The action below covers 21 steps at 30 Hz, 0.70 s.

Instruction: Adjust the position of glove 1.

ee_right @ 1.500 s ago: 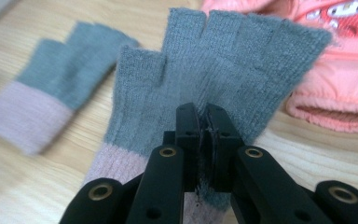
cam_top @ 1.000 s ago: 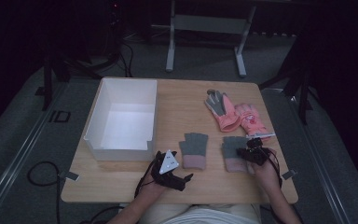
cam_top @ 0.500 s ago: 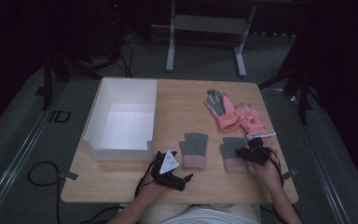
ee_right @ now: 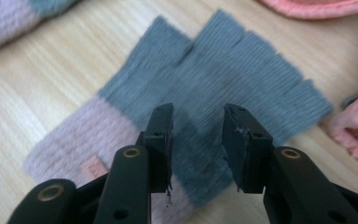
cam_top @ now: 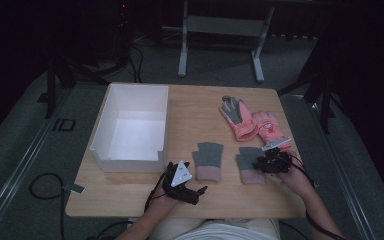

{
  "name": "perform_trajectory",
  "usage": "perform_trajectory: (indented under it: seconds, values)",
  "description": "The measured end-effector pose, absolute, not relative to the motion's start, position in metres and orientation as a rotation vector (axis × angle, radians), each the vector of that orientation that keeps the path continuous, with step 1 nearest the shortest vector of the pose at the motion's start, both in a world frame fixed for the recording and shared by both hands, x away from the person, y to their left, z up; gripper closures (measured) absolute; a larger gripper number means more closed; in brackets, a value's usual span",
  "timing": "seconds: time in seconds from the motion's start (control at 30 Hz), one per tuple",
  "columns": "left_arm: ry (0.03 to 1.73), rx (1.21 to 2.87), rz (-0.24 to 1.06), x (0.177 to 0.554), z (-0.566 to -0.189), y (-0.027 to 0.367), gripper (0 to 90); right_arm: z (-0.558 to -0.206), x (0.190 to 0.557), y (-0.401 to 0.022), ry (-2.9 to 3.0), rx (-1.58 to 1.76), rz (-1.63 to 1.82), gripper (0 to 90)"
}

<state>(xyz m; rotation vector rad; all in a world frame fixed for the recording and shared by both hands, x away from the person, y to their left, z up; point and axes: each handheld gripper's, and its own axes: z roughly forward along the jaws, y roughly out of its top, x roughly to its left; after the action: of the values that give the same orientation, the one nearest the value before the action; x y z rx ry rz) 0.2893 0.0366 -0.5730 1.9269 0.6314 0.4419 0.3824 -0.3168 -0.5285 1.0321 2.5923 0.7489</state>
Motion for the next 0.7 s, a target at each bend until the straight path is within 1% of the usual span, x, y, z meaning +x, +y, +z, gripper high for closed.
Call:
perform_trajectory:
  seconds: [0.2,0.3,0.4,0.5,0.53,0.6,0.7]
  values:
    - [0.633,1.926,0.441,0.289,-0.573,0.037,0.0,-0.534,0.386,-0.315,2.591,1.071,0.787,60.7]
    - [0.632,1.926,0.443,0.289,-0.573,0.036,0.0,-0.539,0.384,-0.314,2.565,1.084,0.79,62.2]
    - [0.63,1.927,0.445,0.289,-0.573,0.037,0.0,-0.541,0.38,-0.312,2.537,1.085,0.783,68.4]
    - [0.63,1.925,0.442,0.289,-0.573,0.037,0.0,-0.541,0.379,-0.31,2.507,1.127,0.778,77.8]
    - [0.63,1.925,0.442,0.289,-0.573,0.037,0.0,-0.541,0.379,-0.31,2.507,1.127,0.778,77.8]
    - [0.628,1.926,0.443,0.289,-0.573,0.037,0.0,-0.541,0.379,-0.308,2.476,1.179,0.771,82.8]
    - [0.629,1.925,0.439,0.289,-0.573,0.037,0.0,-0.54,0.378,-0.306,2.455,1.216,0.766,84.5]
